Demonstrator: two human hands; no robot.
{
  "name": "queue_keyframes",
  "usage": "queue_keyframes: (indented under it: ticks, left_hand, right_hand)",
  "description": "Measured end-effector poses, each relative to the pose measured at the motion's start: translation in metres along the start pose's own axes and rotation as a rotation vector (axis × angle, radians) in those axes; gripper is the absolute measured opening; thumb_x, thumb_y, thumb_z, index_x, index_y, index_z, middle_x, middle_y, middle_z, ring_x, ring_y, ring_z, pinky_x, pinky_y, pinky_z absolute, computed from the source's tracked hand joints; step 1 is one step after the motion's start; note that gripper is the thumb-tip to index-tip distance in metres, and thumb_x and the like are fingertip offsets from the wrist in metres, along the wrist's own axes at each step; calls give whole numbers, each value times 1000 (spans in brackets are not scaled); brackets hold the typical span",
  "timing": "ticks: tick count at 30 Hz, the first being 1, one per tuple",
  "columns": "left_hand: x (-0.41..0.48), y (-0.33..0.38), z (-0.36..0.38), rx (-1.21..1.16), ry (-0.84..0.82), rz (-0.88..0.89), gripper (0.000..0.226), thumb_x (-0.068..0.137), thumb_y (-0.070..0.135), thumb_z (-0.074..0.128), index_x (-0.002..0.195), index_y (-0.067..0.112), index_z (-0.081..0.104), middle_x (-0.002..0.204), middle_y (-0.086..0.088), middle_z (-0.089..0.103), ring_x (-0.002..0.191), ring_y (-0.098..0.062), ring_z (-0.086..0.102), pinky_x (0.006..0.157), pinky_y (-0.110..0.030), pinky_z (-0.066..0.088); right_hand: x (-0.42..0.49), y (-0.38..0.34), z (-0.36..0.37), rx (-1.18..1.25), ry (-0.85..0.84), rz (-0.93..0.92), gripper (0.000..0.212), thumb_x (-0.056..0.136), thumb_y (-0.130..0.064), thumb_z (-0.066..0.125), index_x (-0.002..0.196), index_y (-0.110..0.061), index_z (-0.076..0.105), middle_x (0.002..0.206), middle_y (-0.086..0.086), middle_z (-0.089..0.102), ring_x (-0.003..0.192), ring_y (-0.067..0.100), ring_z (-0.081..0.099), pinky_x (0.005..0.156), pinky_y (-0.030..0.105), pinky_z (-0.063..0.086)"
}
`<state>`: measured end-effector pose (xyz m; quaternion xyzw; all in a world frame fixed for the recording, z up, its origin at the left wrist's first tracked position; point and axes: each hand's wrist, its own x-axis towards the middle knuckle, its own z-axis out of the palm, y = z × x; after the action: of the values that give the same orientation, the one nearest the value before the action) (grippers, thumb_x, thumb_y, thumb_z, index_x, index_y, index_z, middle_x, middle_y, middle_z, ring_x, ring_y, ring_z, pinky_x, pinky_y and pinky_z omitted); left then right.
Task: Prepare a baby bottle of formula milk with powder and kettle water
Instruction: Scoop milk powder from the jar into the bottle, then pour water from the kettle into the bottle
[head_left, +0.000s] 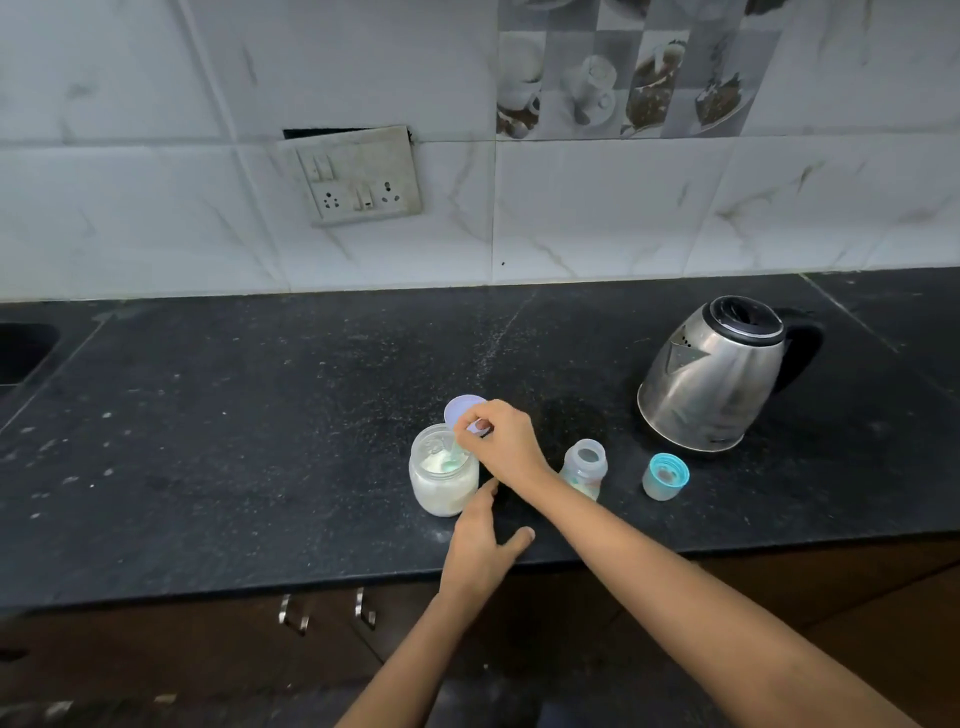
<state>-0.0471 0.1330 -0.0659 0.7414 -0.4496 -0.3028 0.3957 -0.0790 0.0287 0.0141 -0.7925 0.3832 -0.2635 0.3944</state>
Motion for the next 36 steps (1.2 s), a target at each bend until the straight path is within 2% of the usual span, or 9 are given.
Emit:
queue_keyframes:
  ticks: [6,13,21,23,25,27,32,34,36]
  left_hand:
    - [3,4,-3,17,-4,27,77,79,30,74,144,13,36,143,-2,46,130,-13,43,109,-35,37]
    - [24,37,9,4,-53,62,84,78,33,76,147,20,31,149,3,40,134,-11,40,112,-36,35]
    - [42,60,35,-61,-103,78,87,71,30,82,144,22,36,144,8,45,131,-7,42,109,-26,34]
    - [43,63,42,-77,-96,74,84,71,29,82,143,24,38,139,11,49,126,-4,45,104,-17,35]
    - [44,65,49,-90,-85,67,81,71,26,82,141,24,40,134,15,50,119,0,47,92,-2,33]
    - [45,64,54,-91,-72,67,77,71,22,82,138,23,44,130,16,51,114,1,49,86,5,32]
    - [50,57,60,-57,-21,89,64,72,23,81,130,27,52,124,17,59,113,4,53,99,-17,42]
    - [50,56,63,-49,-1,99,61,72,24,81,127,28,54,121,19,60,112,6,53,96,-12,41]
    - [50,57,65,-51,11,109,57,73,24,80,124,30,55,119,20,61,111,6,54,92,-6,39]
  right_hand:
    - [-5,10,-14,68,128,-59,15,89,-8,62,96,-12,74,95,-3,65,78,4,58,69,8,43]
    - [1,22,-123,99,384,-91,11,89,-11,64,93,-15,74,94,-3,69,80,3,61,70,12,46]
    - [-1,90,-240,140,946,152,14,91,-19,62,102,-12,66,110,8,61,82,3,56,74,4,42]
    - [-1,111,-258,140,1003,238,19,91,-25,61,103,-11,64,114,9,59,89,10,57,81,16,46]
    - [1,129,-272,149,1013,302,27,91,-30,60,108,-9,61,118,9,56,98,15,58,89,31,49]
    - [5,142,-282,118,990,308,32,92,-32,60,113,-7,58,121,10,52,101,17,56,88,32,48]
    - [24,162,-306,104,878,280,38,92,-43,57,116,-14,54,120,4,49,111,21,52,94,35,45]
    - [32,167,-314,97,813,280,32,93,-48,52,106,-19,58,112,1,58,109,19,53,94,34,44]
    - [36,171,-320,116,714,267,31,96,-48,49,91,-19,61,91,-2,61,90,14,55,80,28,42]
